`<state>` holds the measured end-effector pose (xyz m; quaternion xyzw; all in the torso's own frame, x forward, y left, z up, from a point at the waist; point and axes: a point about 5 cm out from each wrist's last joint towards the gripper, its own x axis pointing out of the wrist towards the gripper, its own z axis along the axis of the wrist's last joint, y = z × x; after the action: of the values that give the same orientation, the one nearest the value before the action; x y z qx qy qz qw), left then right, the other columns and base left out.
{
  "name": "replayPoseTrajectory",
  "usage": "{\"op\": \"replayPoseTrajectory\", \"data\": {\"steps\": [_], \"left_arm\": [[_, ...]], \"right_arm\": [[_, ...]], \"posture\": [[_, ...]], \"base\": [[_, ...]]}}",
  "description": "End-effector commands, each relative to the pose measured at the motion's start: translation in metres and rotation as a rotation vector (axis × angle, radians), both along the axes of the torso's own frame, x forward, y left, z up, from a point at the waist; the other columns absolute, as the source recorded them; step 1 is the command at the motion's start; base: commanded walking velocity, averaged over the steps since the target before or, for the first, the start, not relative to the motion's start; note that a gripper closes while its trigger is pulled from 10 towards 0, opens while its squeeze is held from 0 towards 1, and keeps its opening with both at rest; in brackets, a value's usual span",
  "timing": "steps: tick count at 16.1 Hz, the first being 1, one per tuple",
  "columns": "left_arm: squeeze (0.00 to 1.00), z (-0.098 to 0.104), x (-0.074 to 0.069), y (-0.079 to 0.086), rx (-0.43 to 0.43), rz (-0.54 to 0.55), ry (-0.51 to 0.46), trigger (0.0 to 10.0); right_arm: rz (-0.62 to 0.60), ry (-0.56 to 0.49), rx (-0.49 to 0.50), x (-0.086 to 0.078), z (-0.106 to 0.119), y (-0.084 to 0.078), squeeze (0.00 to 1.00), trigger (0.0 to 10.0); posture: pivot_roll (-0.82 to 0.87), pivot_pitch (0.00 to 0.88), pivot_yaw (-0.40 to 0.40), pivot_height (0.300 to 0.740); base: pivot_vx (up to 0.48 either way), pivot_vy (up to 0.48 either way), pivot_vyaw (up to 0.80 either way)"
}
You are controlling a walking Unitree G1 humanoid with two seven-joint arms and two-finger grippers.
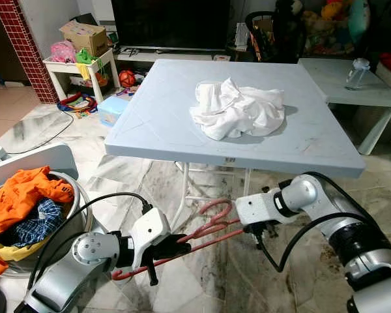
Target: Hang hanger
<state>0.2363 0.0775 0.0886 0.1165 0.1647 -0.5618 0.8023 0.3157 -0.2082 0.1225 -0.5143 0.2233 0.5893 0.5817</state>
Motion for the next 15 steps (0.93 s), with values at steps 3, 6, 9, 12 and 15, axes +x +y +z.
{"op": "replayPoseTrajectory", "data": {"steps": [3,6,9,12,15], "left_arm": [[0.00,0.0038,0.0010,-0.0028,0.001,-0.010,-0.025,10.0],[0.00,0.0037,0.0009,-0.0029,0.001,-0.009,-0.025,10.0],[0.00,0.0039,0.0012,-0.0026,0.005,-0.012,-0.027,10.0],[0.00,0.0036,0.0013,-0.0034,0.008,-0.006,-0.030,10.0],[1.00,0.0000,0.0059,-0.0003,0.033,0.031,-0.062,10.0]], "right_arm": [[0.014,-0.022,-0.006,0.0054,0.0065,0.0016,0.00,0.0],[0.013,-0.021,-0.002,0.0062,0.0062,0.0013,0.00,0.0],[0.012,-0.018,0.007,0.0060,0.0044,0.0008,0.00,0.0],[0.011,-0.014,0.003,0.0043,0.0021,-0.0025,0.00,0.0],[-0.002,-0.034,0.004,0.0069,0.0033,-0.0058,0.00,0.0]], "posture": [[0.04,0.000,-0.012,0.740],[0.04,0.000,-0.010,0.740],[0.05,0.000,-0.012,0.740],[0.06,0.000,-0.019,0.740],[0.05,0.000,-0.025,0.740]], "base": [[0.000,0.000,0.00],[0.000,0.000,0.00],[0.000,0.000,0.00],[0.000,0.000,0.00],[0.000,0.000,0.00]]}}
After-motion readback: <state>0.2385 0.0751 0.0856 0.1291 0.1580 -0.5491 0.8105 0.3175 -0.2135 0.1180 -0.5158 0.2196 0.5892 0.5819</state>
